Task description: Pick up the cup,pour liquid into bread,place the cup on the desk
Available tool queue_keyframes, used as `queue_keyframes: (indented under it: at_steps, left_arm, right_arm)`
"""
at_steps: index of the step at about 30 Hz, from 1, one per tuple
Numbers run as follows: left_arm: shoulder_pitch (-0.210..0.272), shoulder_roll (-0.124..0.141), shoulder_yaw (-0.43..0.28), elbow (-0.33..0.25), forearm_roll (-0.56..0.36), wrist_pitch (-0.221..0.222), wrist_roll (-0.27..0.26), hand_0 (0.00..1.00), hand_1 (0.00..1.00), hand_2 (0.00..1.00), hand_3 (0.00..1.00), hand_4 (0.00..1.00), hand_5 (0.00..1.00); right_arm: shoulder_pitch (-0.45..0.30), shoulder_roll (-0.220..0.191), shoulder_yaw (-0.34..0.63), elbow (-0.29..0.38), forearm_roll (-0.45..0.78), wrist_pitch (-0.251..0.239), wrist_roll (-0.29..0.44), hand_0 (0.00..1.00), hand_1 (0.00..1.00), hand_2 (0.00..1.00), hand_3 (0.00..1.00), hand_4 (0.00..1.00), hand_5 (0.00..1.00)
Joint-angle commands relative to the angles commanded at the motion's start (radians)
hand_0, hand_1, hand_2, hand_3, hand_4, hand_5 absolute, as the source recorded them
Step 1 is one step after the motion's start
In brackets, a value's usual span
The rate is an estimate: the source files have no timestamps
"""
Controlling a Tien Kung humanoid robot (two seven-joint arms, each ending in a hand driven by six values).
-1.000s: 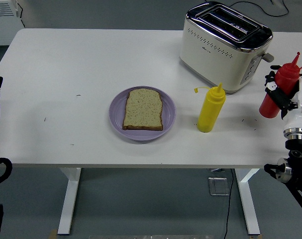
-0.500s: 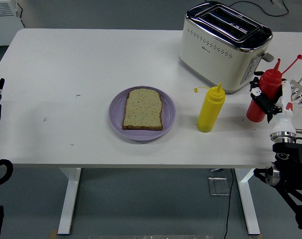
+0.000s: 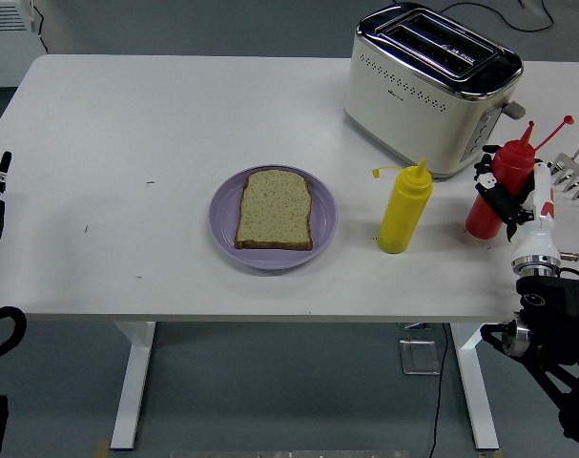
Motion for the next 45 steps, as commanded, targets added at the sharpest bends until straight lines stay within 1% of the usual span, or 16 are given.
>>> queue_keyframes:
  at_steps: [8,22,23,28,29,34,35,40,41,45]
  left_arm:
    - [-0.003,-0.001,-0.005,-0.001,0.000,0.000,0.000,0.785,0.736,0.737,0.695,0.513,0.998]
    - [-0.007,-0.001,-0.010,-0.002,0.000,0.000,0.000,0.786,0.736,0.737,0.694,0.513,0.998]
    - [-0.007,-0.001,-0.010,-0.002,0.000,0.000,0.000,0.785,0.736,0.737,0.694,0.513,0.998]
    - [-0.007,-0.001,-0.010,-0.002,0.000,0.000,0.000,0.785,0.736,0.737,0.694,0.513,0.998]
    - [-0.007,-0.001,-0.011,-0.002,0.000,0.000,0.000,0.785,0.736,0.737,0.694,0.512,0.998]
    - [-0.007,-0.001,-0.012,-0.002,0.000,0.000,0.000,0.785,0.736,0.737,0.694,0.512,0.998]
    - [-0.007,-0.001,-0.012,-0.002,0.000,0.000,0.000,0.785,0.736,0.737,0.695,0.512,0.998]
    - [-0.009,-0.001,-0.012,-0.002,-0.001,0.000,0.000,0.785,0.736,0.737,0.695,0.512,0.998]
    - [-0.009,-0.001,-0.012,-0.002,-0.001,0.000,0.000,0.785,0.736,0.737,0.694,0.512,0.998]
    - [-0.010,0.000,-0.013,-0.002,-0.001,0.000,0.000,0.785,0.736,0.737,0.694,0.512,0.998]
  right_arm:
    - [-0.001,0.001,-0.009,-0.014,-0.005,0.003,-0.006,0.311,0.337,0.393,0.477,0.390,0.199]
    - [-0.021,-0.007,-0.015,-0.013,-0.003,-0.001,-0.004,0.322,0.344,0.398,0.481,0.398,0.198]
    - [-0.022,-0.007,-0.015,-0.013,-0.004,0.000,-0.004,0.365,0.375,0.426,0.498,0.418,0.199]
    - [-0.027,-0.008,-0.014,-0.010,-0.025,0.010,-0.005,0.365,0.375,0.426,0.498,0.418,0.199]
    - [-0.030,-0.009,-0.013,-0.010,-0.034,0.016,-0.007,0.475,0.453,0.467,0.553,0.625,0.250]
    - [-0.043,-0.012,0.000,-0.007,-0.050,0.028,-0.007,0.475,0.453,0.467,0.553,0.625,0.250]
    - [-0.047,-0.014,0.004,-0.004,-0.056,0.031,-0.008,0.651,0.580,0.575,0.693,0.697,0.268]
    - [-0.058,-0.017,0.014,0.003,-0.071,0.034,-0.013,0.651,0.580,0.575,0.693,0.697,0.268]
    - [-0.061,-0.017,0.017,0.004,-0.074,0.035,-0.014,0.756,0.672,0.691,0.823,0.736,0.271]
    - [-0.081,-0.020,0.033,0.014,-0.088,0.044,-0.023,0.756,0.672,0.691,0.823,0.736,0.271]
